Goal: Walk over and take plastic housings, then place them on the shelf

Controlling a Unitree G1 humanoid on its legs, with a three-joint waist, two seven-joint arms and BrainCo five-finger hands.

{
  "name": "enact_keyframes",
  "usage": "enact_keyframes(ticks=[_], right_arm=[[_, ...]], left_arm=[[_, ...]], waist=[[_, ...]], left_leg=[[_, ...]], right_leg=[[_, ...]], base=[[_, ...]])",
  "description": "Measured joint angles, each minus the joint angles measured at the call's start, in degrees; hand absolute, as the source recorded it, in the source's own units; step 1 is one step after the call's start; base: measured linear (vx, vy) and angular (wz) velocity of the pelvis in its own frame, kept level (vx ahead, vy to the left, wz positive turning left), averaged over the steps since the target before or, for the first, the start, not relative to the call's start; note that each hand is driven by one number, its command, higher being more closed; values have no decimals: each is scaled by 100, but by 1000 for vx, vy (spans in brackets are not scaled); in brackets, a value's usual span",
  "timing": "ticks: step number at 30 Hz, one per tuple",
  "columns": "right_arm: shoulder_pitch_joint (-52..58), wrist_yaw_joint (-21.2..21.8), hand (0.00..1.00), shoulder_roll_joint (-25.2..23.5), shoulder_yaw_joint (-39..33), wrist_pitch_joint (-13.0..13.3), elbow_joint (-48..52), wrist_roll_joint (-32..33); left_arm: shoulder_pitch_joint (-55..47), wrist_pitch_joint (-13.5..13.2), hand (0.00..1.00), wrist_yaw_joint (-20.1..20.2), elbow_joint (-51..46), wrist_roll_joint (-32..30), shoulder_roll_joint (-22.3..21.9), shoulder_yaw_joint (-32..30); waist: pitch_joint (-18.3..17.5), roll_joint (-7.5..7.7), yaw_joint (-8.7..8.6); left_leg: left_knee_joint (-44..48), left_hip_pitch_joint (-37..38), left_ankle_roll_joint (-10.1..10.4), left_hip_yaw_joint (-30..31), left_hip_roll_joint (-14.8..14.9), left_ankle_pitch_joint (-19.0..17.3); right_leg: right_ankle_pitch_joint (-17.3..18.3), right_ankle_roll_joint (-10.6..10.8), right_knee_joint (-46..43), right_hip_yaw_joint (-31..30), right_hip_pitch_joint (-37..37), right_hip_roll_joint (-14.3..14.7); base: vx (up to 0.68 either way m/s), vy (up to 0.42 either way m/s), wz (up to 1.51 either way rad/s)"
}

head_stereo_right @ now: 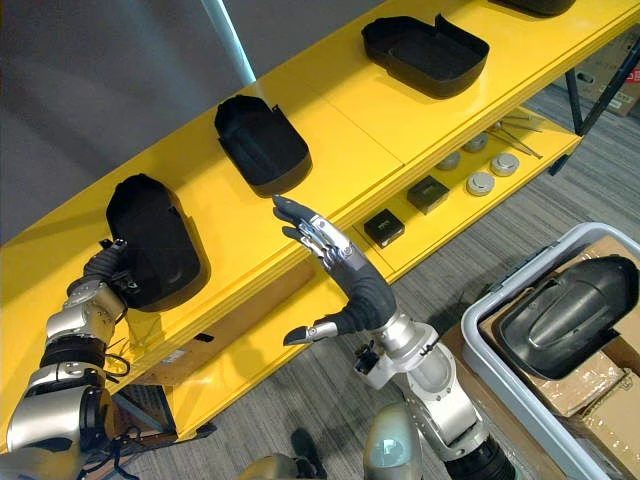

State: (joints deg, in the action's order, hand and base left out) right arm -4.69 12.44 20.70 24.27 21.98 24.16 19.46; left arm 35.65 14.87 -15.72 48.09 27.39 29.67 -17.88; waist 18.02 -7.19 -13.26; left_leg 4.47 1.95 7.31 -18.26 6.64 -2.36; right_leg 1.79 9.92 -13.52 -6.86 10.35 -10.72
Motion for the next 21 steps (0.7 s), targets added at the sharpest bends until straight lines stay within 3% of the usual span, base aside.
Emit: enact_keyframes(ticks=[3, 6, 10, 13, 16, 19, 21], right_arm=[[0, 1, 0, -9, 9, 1, 0, 1], [56, 4, 0, -22, 17, 14, -1, 1], [190, 39, 0, -39, 77, 80, 0, 4], [116, 216, 0, -91, 121, 260, 17, 5], [-126, 259, 0, -166, 137, 334, 18, 2], [-292, 245, 0, -225, 178, 427, 18, -6], [-334, 236, 0, -286, 178, 424, 16, -8]], left_arm=[[170, -106, 0, -449, 1, 211, 0, -46], [458, -536, 0, -1017, -2, 420, 0, -164], [969, -1469, 0, -1762, -485, 415, 0, -67], [1292, -2118, 0, -2055, -1117, 355, 0, 318], [1388, -2398, 0, -2188, -1569, 205, -2, 655], [1392, -2479, 0, -2217, -1877, -147, -5, 803], [1423, -2497, 0, -2217, -2215, -324, -4, 813]], waist=[[91, 47, -14], [207, 119, -39], [346, 209, -87], [533, 270, -104], [662, 328, -123], [761, 360, -90], [875, 366, 18]], left_leg=[[4, -5, -2, -53, -3, -2], [9, -7, -3, -103, -1, -2], [18, -67, -3, -93, -9, -2], [145, -294, -15, 10, -9, -9], [229, -492, -18, 104, 9, -10], [312, -592, -18, 267, 27, -9], [365, -651, -18, 363, 31, -9]], right_leg=[[-1, 1, -1, -60, 59, 9], [-17, 14, -8, -108, 80, 22], [-31, 26, -33, -108, 124, 10], [-36, 33, -103, -77, 269, -7], [-36, 33, -166, 25, 384, -17], [-31, 27, -219, 170, 385, -29], [-9, 5, -272, 243, 384, -40]], base=[[-20, -6, -6], [-10, -7, -7], [2, -1, 1], [-3, -16, 14], [-10, -24, 19], [0, -30, 23], [-24, -22, 27]])
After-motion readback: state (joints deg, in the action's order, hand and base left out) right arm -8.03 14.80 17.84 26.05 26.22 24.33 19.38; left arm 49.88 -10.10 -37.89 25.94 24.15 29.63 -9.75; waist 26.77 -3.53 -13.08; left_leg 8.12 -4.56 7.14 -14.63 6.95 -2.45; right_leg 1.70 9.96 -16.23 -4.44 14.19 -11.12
